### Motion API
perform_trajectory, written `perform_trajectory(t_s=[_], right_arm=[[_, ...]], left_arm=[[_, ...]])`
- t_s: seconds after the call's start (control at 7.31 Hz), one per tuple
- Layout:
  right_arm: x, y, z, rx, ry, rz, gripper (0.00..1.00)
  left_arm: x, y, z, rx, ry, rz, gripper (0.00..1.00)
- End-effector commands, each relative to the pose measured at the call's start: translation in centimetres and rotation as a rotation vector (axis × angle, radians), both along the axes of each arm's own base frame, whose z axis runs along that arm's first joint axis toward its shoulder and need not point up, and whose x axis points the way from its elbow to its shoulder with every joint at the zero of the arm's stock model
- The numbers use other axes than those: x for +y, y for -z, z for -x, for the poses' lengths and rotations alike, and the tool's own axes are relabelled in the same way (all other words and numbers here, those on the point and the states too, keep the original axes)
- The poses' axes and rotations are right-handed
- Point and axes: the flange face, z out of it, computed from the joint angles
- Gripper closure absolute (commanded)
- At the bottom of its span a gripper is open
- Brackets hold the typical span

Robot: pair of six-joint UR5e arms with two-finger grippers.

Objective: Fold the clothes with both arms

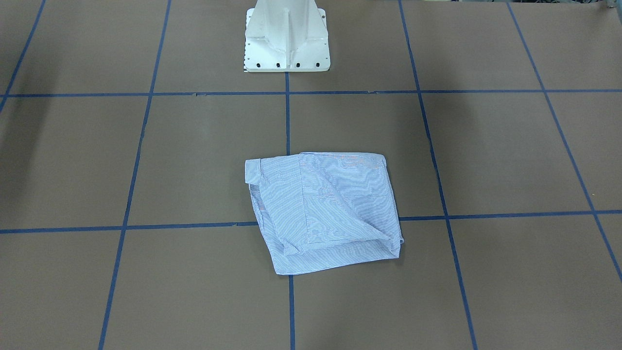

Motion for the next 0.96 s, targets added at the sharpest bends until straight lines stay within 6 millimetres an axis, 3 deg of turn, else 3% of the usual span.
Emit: perform_trajectory(t_s=[0.0, 0.14, 0.27, 0.41, 0.55, 0.82], right_arm=[[0.7, -0.9, 0.1, -0.003, 0.001, 0.016, 0.0], [0.6, -0.9, 0.1, -0.003, 0.002, 0.014, 0.0], [0.6, -0.8, 0.1, -0.005, 0.003, 0.012, 0.0], [0.6, -0.9, 0.1, -0.006, 0.002, 0.014, 0.0], [0.6, -1.1, 0.2, -0.017, 0.002, 0.02, 0.0], [0.7, -1.0, 0.2, -0.019, 0.011, 0.008, 0.0]], left_arm=[[1.1, -1.4, 0.2, -0.011, -0.054, 0.072, 0.0], [1.4, -1.5, 1.9, -0.002, -0.066, 0.097, 0.0], [2.2, -2.5, 2.2, 0.052, -0.065, 0.143, 0.0], [2.1, -1.8, 2.1, 0.066, -0.064, 0.141, 0.0], [1.5, -2.7, 1.9, 0.069, -0.058, 0.161, 0.0], [1.5, -2.5, 2.1, 0.067, -0.058, 0.144, 0.0]])
